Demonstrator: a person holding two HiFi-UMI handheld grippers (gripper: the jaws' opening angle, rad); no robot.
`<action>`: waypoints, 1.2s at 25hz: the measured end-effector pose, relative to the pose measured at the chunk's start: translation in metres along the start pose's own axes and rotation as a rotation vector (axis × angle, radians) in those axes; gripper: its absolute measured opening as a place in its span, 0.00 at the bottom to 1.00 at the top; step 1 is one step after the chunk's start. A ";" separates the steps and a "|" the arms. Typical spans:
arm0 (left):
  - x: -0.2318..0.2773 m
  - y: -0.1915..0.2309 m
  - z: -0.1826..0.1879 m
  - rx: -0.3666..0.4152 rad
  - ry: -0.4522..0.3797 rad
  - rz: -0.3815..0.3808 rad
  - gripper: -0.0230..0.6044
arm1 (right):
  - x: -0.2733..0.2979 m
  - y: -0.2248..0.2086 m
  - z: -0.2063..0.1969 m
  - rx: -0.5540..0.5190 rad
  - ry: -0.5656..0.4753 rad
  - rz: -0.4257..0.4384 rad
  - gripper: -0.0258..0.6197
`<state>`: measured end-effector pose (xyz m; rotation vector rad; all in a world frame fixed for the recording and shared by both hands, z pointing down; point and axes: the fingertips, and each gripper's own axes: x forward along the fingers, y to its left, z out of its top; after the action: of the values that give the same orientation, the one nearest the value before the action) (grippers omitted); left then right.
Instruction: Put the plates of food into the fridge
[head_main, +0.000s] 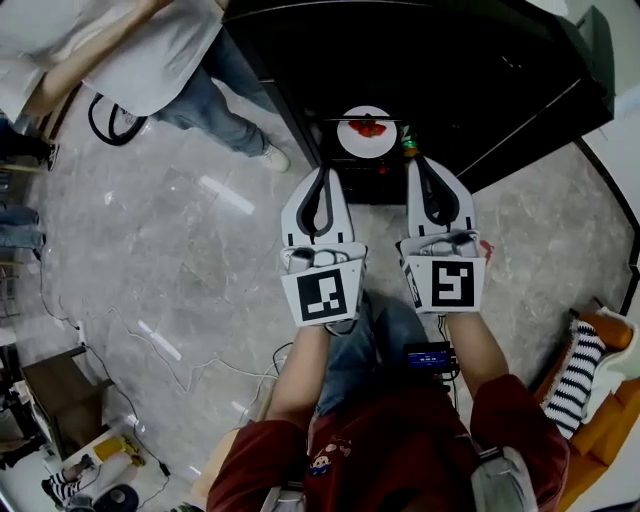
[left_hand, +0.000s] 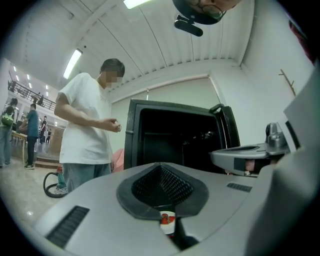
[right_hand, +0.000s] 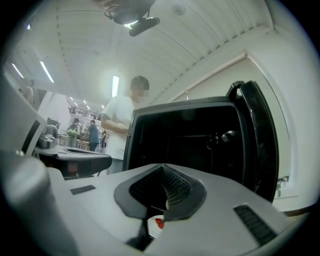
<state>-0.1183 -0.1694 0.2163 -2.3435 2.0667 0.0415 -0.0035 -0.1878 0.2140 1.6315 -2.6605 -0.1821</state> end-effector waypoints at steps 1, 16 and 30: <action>-0.002 -0.001 0.013 0.001 -0.003 -0.001 0.05 | -0.002 -0.002 0.013 0.000 -0.003 -0.001 0.05; -0.015 -0.007 0.178 0.037 -0.041 -0.028 0.05 | -0.012 -0.025 0.185 -0.040 -0.043 -0.021 0.05; -0.001 0.007 0.241 0.045 -0.071 -0.136 0.05 | 0.008 -0.032 0.241 -0.058 -0.076 -0.084 0.04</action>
<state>-0.1271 -0.1618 -0.0242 -2.4117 1.8530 0.0744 0.0038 -0.1869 -0.0296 1.7541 -2.6152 -0.3263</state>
